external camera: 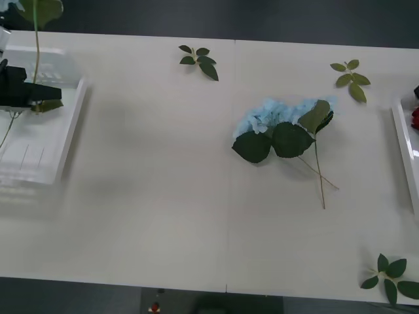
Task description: Put the red flowers into the right box and the blue flowers into the left box
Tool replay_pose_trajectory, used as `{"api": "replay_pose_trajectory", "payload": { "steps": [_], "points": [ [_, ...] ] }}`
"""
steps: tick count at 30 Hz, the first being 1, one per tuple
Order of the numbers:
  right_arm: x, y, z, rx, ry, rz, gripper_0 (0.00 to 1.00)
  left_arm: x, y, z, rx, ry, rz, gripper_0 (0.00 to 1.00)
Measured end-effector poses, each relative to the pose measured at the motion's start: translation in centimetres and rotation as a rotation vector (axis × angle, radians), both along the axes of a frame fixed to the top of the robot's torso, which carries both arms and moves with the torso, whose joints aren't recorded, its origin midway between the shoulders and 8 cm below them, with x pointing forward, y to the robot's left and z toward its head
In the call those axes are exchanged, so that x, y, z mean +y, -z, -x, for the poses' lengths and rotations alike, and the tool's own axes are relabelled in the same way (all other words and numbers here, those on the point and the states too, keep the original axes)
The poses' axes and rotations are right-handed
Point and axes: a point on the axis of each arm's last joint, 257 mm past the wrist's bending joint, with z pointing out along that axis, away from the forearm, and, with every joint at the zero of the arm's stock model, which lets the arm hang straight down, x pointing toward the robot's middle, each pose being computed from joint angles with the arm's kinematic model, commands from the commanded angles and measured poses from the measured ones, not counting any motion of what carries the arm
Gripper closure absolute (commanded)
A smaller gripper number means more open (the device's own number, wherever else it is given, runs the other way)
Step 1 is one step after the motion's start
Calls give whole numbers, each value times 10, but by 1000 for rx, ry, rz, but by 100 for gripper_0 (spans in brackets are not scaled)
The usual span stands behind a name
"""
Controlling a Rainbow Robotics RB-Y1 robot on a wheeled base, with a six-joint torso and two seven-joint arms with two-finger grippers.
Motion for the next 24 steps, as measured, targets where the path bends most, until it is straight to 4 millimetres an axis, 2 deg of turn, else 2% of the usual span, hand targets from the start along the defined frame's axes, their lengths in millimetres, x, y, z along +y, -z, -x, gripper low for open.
{"api": "replay_pose_trajectory", "payload": {
  "steps": [3,8,11,16,20,24],
  "points": [
    [2,25,-13,-22,7,13,0,39,11,-5,7,-62,-96,100],
    [-4,66,-32,-72,6,104,0,87,23,-11,-15,-121,-234,100],
    [-2,91,-33,-68,-22,142,0,113,24,-16,-31,-159,-325,100],
    [9,126,-33,-45,-65,168,0,139,23,-23,-49,-188,-453,100],
    [40,149,-41,-44,-73,93,0,171,37,-19,-22,-203,-610,100],
    [66,160,-53,-73,-86,62,0,190,51,-11,20,-201,-708,100]
  ]
}}
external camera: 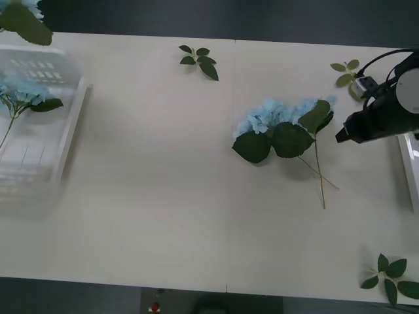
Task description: Put the red flowers into the right box and the blue flowers into the left box
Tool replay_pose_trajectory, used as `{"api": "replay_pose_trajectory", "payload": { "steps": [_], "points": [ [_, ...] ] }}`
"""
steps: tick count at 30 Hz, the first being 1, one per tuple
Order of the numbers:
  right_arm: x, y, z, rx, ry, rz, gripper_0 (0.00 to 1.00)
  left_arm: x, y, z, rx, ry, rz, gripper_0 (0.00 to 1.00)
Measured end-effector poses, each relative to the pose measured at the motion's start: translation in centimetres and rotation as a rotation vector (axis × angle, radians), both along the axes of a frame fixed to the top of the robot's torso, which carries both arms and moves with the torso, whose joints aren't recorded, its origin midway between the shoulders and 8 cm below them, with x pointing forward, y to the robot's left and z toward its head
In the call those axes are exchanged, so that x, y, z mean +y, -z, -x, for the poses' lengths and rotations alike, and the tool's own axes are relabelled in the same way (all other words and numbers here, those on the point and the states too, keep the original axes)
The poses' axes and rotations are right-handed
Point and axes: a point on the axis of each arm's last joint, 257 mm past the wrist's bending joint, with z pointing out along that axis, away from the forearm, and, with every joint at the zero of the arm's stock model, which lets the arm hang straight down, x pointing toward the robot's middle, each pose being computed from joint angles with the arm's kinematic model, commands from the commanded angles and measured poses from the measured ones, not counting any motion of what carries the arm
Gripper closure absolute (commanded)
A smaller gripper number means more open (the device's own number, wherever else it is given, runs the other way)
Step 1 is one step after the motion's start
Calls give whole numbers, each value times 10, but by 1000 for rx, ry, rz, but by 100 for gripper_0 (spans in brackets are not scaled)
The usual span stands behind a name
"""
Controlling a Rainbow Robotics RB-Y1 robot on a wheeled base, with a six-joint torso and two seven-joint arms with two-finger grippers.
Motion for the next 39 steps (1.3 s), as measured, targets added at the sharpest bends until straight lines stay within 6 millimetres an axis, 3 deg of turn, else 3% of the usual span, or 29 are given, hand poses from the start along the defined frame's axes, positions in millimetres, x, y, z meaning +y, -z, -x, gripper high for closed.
{"api": "replay_pose_trajectory", "payload": {
  "steps": [5,10,15,21,28,29,30,31,33,39],
  "points": [
    [15,13,-8,-26,-29,41,0,19,17,14,71,-7,-93,100],
    [22,32,-7,-15,-48,106,0,34,10,20,80,-30,-113,100],
    [39,48,-10,-19,-22,50,0,51,0,14,34,-88,-82,100],
    [60,56,-9,-10,-27,13,0,57,-6,8,1,-105,-84,100],
    [62,56,-9,-10,36,-23,0,60,-5,8,0,-110,-89,100],
    [61,56,-9,-11,37,-22,0,60,-5,8,0,-111,-90,94],
    [60,56,-10,-13,38,-17,0,60,-5,8,0,-111,-90,44],
    [58,56,-11,-17,43,-9,0,60,-5,8,0,-111,-90,16],
    [54,55,-12,-25,66,-6,0,60,-5,8,0,-111,-90,0],
    [58,48,-23,-74,180,-89,0,60,-5,8,0,-111,-87,0]
  ]
}}
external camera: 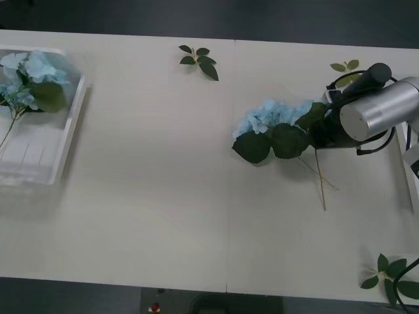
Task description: Put the red flowers into the right box and the blue flowers into the left box
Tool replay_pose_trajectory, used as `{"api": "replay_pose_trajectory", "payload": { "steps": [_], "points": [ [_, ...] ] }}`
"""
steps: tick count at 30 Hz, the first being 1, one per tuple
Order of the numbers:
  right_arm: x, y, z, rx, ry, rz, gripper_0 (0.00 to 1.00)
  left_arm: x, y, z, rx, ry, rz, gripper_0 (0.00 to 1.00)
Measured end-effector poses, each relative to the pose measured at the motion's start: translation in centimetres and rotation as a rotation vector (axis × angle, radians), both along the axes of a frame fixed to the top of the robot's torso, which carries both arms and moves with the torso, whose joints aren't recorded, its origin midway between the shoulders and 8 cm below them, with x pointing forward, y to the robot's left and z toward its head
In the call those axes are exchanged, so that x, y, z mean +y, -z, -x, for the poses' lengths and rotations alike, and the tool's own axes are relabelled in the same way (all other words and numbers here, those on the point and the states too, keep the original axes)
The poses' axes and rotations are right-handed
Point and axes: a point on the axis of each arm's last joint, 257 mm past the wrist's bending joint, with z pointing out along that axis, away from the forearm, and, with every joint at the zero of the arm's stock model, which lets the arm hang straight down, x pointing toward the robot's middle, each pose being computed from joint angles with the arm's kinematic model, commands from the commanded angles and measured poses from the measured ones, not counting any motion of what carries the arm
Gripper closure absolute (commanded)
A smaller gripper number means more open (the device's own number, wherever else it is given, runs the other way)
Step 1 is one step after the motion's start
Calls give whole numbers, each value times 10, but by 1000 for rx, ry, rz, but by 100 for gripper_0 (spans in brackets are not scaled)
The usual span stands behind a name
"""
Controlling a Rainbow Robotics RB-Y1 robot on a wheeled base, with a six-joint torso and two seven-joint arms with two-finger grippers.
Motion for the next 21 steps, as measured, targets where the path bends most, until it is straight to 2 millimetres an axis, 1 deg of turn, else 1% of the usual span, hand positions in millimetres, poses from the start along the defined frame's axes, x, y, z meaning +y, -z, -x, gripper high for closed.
{"api": "replay_pose_trajectory", "payload": {
  "steps": [5,8,12,15,17,19,21],
  "points": [
    [-8,-7,-4,-17,26,-6,0,0,0,0,0,0,3,0],
    [-16,-9,-2,-36,46,-16,0,0,0,0,0,-1,3,0],
    [-22,-8,10,-52,55,-40,0,0,0,0,0,-1,3,0],
    [-30,-3,25,-34,55,-23,0,-1,1,1,2,-1,6,0],
    [-35,0,33,-22,54,-17,0,-10,2,3,14,10,42,0],
    [-37,2,39,-15,53,-22,0,-29,3,8,34,34,119,0],
    [-37,4,43,-11,65,-36,0,-49,-1,14,51,62,202,0]
  ]
}}
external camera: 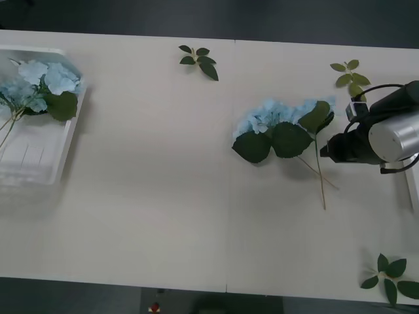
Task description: Put the red flowers into the right box and the blue flowers into the left box
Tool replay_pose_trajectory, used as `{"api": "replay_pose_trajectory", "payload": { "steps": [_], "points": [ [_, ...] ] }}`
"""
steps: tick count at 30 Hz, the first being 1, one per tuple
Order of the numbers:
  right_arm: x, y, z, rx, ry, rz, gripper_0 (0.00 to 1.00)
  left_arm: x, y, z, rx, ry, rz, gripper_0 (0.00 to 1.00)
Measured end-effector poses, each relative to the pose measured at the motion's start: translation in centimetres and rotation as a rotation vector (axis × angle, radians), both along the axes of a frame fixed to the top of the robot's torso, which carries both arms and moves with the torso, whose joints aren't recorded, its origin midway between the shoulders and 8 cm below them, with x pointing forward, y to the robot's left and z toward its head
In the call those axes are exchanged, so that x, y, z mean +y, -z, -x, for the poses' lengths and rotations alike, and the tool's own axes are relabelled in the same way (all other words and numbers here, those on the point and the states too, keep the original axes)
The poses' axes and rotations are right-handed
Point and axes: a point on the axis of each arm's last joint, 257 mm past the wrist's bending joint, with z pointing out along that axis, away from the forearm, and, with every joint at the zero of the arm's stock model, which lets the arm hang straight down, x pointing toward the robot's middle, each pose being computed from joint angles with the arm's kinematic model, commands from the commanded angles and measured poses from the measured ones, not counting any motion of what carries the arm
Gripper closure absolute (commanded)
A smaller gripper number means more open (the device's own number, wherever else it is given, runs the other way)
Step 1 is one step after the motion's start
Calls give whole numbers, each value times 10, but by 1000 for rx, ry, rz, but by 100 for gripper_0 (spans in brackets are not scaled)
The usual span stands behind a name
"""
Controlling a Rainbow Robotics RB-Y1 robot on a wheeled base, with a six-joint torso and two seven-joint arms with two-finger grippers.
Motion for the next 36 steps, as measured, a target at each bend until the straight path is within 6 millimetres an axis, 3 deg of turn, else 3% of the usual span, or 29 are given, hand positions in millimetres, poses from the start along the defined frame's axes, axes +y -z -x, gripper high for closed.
{"api": "replay_pose_trajectory", "payload": {
  "steps": [10,14,18,23,28,36],
  "points": [
    [3,1,2,-1,0,-16,0,-82,-55,17,-25,146,372,0],
    [9,2,1,-4,-5,-30,0,-115,-82,25,-85,284,480,0],
    [28,8,2,0,-18,-62,0,-145,-115,34,-127,365,637,0],
    [46,16,3,7,-37,-70,0,-178,-138,44,-154,452,792,0],
    [52,25,9,25,-62,-48,0,-216,-147,52,-165,546,891,0],
    [38,20,3,-1,-45,-5,0,-269,-153,62,-184,670,928,0]
  ]
}}
